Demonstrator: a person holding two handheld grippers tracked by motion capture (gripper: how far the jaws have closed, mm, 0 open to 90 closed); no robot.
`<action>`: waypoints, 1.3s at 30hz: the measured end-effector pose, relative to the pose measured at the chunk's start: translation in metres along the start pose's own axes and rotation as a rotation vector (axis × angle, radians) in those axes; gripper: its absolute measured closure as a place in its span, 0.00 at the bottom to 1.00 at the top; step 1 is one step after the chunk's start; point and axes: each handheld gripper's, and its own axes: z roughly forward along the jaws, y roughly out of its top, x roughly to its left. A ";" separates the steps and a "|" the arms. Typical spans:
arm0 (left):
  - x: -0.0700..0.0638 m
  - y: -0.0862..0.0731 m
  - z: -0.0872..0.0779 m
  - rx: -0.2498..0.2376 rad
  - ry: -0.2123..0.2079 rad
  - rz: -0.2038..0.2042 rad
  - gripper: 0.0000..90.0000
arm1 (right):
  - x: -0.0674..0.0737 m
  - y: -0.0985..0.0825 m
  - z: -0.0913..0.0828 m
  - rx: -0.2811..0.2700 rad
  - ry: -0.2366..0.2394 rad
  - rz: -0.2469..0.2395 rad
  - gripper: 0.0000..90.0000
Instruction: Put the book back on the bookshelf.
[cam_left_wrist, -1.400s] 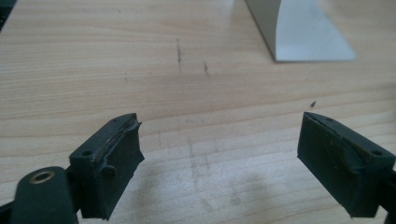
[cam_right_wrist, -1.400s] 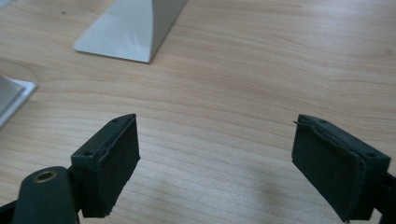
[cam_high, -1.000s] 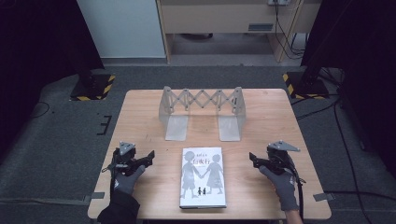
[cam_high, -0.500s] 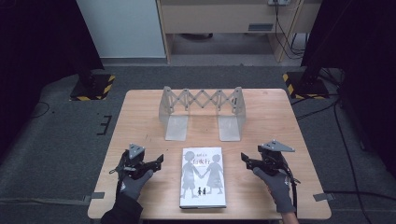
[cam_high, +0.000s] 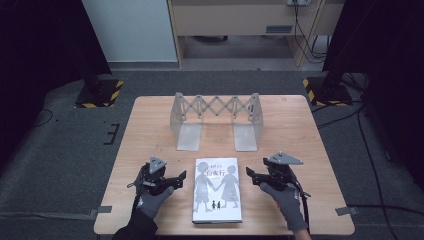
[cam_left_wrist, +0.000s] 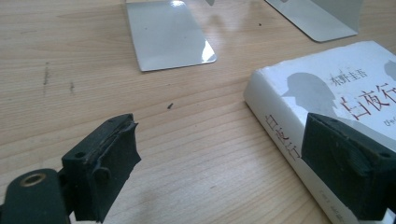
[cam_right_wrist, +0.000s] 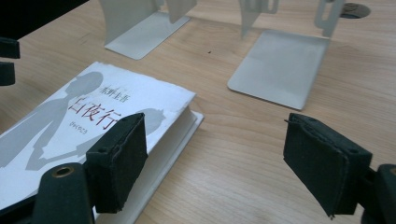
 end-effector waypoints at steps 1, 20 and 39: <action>-0.001 0.000 0.000 0.002 -0.001 0.000 0.11 | 0.002 -0.001 0.001 0.005 0.007 -0.004 0.24; -0.026 -0.006 0.012 0.051 -0.070 0.050 0.10 | 0.032 -0.016 0.029 0.094 0.101 -0.010 0.27; -0.040 -0.012 0.022 0.038 -0.125 0.082 0.03 | 0.043 -0.024 0.043 0.097 0.188 0.034 0.26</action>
